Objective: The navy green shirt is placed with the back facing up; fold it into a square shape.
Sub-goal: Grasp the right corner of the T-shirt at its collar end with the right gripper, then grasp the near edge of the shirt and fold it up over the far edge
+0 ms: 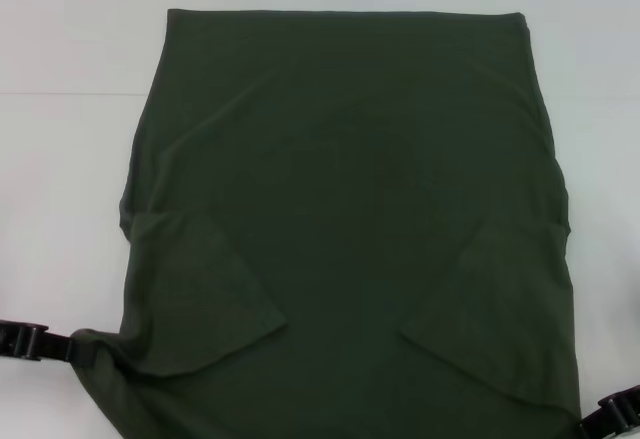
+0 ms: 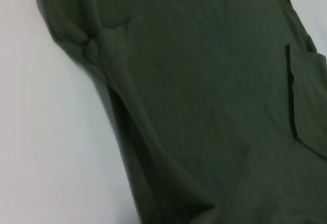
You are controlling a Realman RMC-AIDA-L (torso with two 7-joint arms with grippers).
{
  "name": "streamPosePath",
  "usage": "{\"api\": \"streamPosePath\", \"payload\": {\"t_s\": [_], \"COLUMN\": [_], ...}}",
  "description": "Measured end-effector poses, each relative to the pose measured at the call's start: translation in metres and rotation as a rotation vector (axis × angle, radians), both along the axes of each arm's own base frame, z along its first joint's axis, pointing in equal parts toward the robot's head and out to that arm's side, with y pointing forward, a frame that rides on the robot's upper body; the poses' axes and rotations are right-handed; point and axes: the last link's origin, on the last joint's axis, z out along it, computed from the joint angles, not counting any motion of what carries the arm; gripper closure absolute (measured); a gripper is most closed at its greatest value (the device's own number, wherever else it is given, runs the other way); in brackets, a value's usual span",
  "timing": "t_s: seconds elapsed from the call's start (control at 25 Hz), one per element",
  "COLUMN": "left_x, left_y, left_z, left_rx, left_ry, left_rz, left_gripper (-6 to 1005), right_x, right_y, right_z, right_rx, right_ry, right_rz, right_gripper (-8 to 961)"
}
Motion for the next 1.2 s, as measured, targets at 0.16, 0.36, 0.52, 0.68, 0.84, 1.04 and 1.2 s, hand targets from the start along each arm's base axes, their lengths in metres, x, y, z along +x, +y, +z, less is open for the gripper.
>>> {"api": "streamPosePath", "payload": {"t_s": [0.16,0.36,0.52,0.68,0.84,1.04,1.2], "left_x": [0.000,0.004,0.009,0.014,0.014,0.018,0.020], "left_y": [0.001,0.000,-0.007,-0.014,-0.022,-0.014,-0.003], "left_z": [-0.003,-0.006,-0.006,-0.008,-0.017,-0.009,0.004], "left_rx": [-0.012,-0.047,-0.119,-0.177,-0.221,-0.134,-0.033], "left_ry": [-0.014,-0.028,-0.076,-0.114,-0.134,-0.199,-0.249], "left_rz": [0.006,0.000,0.021,0.036,0.053,0.053,0.067], "left_gripper": [969,969,969,969,969,969,969], "right_x": [-0.002,-0.004,-0.003,0.000,0.003,0.001,0.003], "right_y": [-0.001,-0.004,-0.008,-0.013,-0.013,-0.009,-0.004], "right_z": [0.000,0.006,0.015,0.024,0.028,0.030,0.040], "right_rx": [-0.013,-0.049,-0.081,-0.105,-0.093,-0.028,0.070], "right_ry": [0.009,0.023,0.032,0.040,0.049,0.112,0.174], "right_rz": [0.008,0.032,0.044,0.047,0.062,0.053,0.029], "right_gripper": [899,900,899,897,894,891,888]}}
